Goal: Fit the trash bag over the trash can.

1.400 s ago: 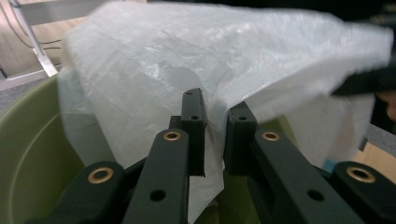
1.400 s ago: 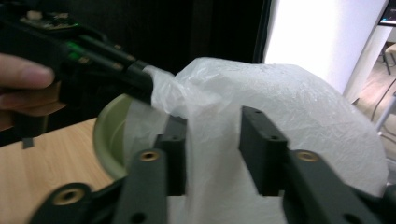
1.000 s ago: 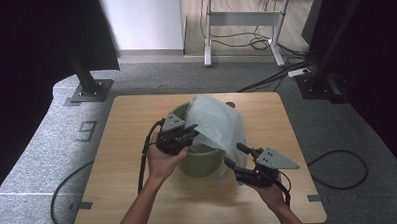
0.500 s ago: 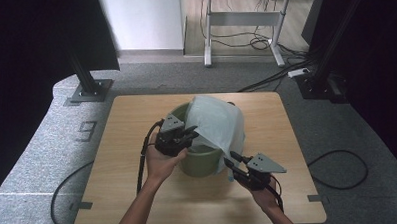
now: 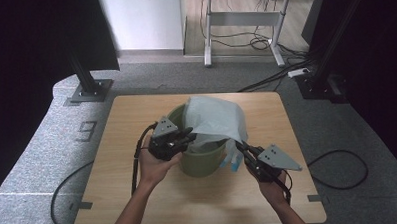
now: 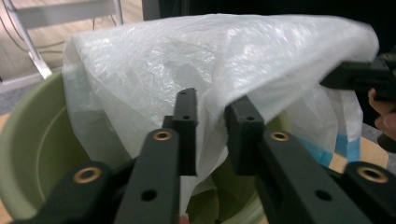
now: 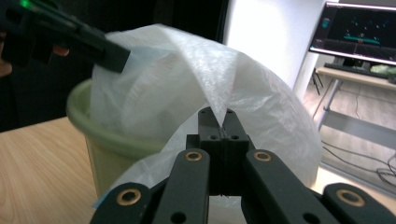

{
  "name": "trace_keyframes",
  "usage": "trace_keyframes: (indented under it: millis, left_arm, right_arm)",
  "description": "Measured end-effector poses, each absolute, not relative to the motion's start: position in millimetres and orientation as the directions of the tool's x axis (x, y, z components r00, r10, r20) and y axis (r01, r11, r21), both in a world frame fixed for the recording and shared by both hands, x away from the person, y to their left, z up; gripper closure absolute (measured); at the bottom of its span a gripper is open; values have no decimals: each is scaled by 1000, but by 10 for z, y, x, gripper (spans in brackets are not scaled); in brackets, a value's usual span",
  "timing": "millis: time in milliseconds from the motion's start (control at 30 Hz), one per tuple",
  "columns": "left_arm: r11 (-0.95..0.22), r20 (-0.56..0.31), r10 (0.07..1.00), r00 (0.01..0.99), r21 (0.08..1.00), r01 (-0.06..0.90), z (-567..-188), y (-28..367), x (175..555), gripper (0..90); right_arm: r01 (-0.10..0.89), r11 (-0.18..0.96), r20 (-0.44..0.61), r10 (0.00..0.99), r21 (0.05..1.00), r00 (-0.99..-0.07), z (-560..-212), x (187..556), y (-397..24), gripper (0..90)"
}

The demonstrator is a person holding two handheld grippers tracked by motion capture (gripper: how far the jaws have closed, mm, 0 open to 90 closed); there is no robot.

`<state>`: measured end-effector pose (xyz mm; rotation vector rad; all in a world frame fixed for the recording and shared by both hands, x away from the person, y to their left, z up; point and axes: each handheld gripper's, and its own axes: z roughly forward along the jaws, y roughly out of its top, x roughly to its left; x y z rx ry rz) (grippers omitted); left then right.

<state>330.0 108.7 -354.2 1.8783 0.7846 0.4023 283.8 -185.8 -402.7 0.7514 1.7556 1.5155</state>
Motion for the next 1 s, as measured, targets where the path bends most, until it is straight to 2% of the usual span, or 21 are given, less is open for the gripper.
trace_keyframes:
  millis: [100, 133, 167, 267, 400, 600, 833, 900, 1000]
  left_arm:
    - [-264, -64, 679, 731, 909, 324, -3505, 1100, 3276, 680]
    - [-260, -63, 681, 730, 911, 321, -3493, 1105, 3275, 623]
    - [-253, -66, 682, 728, 913, 320, -3481, 1109, 3276, 623]
    - [-241, -68, 692, 719, 916, 319, -3446, 1113, 3273, 521]
    - [-236, -58, 688, 724, 925, 298, -3395, 1116, 3240, 433]
    - [-240, -55, 676, 735, 926, 290, -3365, 1072, 3225, 399]
    - [-267, -51, 673, 738, 914, 306, -3365, 853, 3320, 412]
    - [-280, -44, 685, 727, 905, 319, -3375, 799, 3350, 461]
    - [-296, -41, 686, 726, 896, 330, -3400, 767, 3388, 595]
  right_arm:
    - [-13, 159, -134, 782, 987, -608, -3961, 2871, -1829, 887]
    - [-12, 165, -137, 774, 986, -618, -3911, 2904, -1796, 886]
    - [-12, 165, -137, 774, 986, -618, -3911, 2904, -1796, 886]
    - [-14, 168, -140, 771, 986, -621, -3862, 2943, -1760, 886]
    - [-13, 178, -147, 767, 984, -625, -3821, 2984, -1734, 887]
    - [-8, 182, -146, 764, 983, -628, -3812, 3011, -1744, 887]
    - [-10, 189, -151, 750, 982, -644, -3826, 3012, -1698, 887]
    - [-8, 192, -152, 746, 981, -649, -3831, 3012, -1677, 886]
    - [-6, 194, -150, 741, 981, -654, -3843, 3015, -1655, 885]
